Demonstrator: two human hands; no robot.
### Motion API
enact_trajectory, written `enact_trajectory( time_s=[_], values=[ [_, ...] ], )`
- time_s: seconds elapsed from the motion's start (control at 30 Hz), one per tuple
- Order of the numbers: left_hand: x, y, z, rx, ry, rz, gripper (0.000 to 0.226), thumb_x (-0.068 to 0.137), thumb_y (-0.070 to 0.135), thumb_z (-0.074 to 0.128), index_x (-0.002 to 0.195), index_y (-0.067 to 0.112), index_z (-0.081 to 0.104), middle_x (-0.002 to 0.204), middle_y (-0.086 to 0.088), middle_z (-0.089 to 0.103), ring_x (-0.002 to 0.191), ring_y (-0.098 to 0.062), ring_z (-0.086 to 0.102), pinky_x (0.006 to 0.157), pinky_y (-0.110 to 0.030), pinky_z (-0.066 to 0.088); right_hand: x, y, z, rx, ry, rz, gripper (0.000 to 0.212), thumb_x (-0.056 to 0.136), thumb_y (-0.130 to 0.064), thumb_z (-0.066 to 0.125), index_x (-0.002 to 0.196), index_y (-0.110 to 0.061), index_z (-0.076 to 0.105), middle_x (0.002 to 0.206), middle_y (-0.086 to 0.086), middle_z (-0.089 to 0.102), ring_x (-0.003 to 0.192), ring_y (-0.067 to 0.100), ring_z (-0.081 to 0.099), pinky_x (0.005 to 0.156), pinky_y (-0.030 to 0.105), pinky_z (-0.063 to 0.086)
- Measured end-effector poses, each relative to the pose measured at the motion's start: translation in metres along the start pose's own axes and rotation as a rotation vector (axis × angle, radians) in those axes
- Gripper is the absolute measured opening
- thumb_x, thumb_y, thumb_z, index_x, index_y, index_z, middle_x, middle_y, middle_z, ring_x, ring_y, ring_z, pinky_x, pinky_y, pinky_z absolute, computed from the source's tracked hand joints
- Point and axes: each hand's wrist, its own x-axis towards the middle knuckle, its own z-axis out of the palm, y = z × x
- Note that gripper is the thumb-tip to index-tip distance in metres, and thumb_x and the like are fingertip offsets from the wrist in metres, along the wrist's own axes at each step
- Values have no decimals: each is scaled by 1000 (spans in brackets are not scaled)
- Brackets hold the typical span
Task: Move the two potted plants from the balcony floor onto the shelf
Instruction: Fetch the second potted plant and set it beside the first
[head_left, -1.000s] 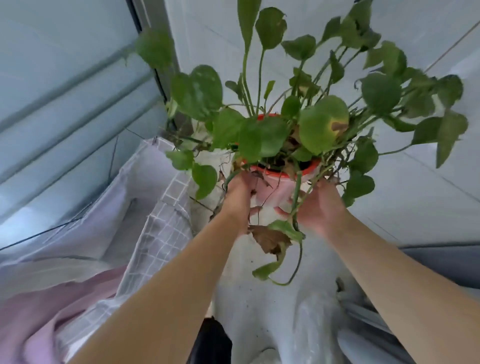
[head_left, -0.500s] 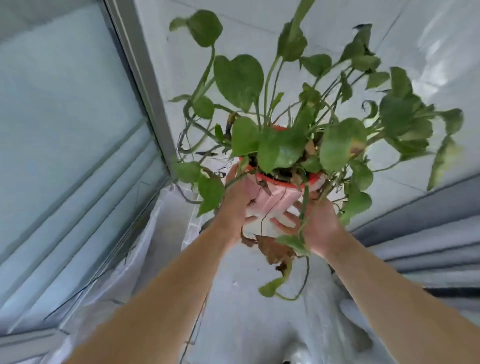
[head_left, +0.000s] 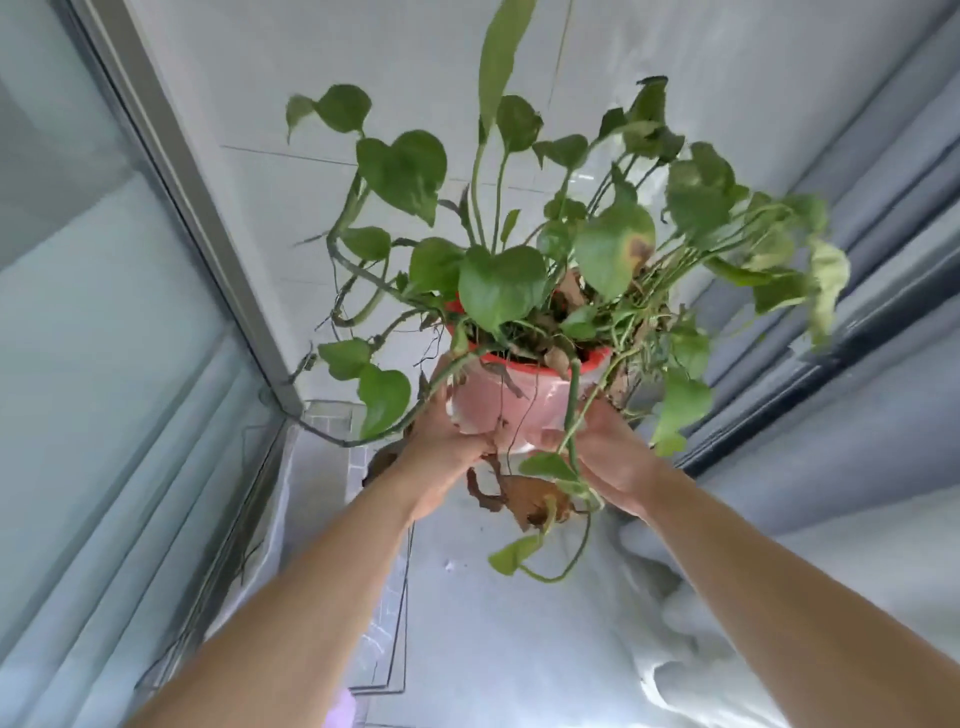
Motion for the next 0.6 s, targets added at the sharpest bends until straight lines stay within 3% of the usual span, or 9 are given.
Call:
enact_trajectory(
  time_s=[0.07, 0.13, 0.2, 0.23, 0.33, 0.47, 0.6],
  values=[
    [-21, 3, 10, 20, -29, 20, 74, 59, 4, 85, 107, 46, 48, 105, 21, 59, 113, -21, 59, 92, -38, 52, -30, -1, -1, 9, 12, -4, 93, 79, 11, 69, 150, -27, 22, 156, 10, 28, 99, 24, 71, 84, 44, 59],
    [-48, 5, 23, 67, -61, 18, 75, 62, 3, 85, 116, 34, 44, 103, 23, 57, 117, -24, 58, 90, -35, 52, -68, 1, -5, 23, 30, 16, 88, 79, 10, 69, 149, -16, 22, 156, 17, 27, 112, 35, 63, 95, 54, 52],
    [-76, 4, 37, 120, -103, -4, 76, 63, 7, 85, 120, 28, 41, 105, 19, 60, 117, -24, 57, 91, -35, 52, -109, 3, -11, 33, 76, 28, 81, 80, 9, 68, 147, -6, 25, 156, 19, 27, 119, 38, 58, 100, 54, 48],
    [-89, 4, 43, 156, -116, -17, 76, 60, 10, 87, 122, 23, 43, 109, 11, 64, 118, -26, 58, 96, -42, 50, -128, 4, -12, 31, 108, 39, 80, 80, 9, 68, 146, -4, 26, 155, 19, 29, 119, 38, 58, 101, 52, 48],
    [-128, 10, 61, 248, -172, -55, 100, 52, 17, 91, 138, 18, 40, 124, -12, 66, 120, -31, 58, 108, -53, 39, -184, 6, -13, 6, 155, 49, 74, 80, 9, 67, 144, -2, 30, 145, 22, 43, 116, 37, 61, 102, 53, 46],
    [-168, 19, 82, 309, -258, -46, 93, 54, 17, 89, 135, 11, 44, 126, -12, 65, 118, -30, 59, 107, -55, 39, -245, 6, -11, 1, 216, 24, 49, 80, 5, 69, 124, -3, 50, 117, 16, 67, 104, 29, 69, 101, 53, 48],
    [-190, 30, 101, 318, -361, -19, 87, 54, 21, 89, 131, 15, 49, 122, -7, 68, 115, -27, 61, 101, -49, 46, -293, 1, -9, 62, 312, -15, 42, 82, 7, 65, 121, 5, 49, 100, 16, 69, 93, 29, 68, 91, 41, 53]
  ],
)
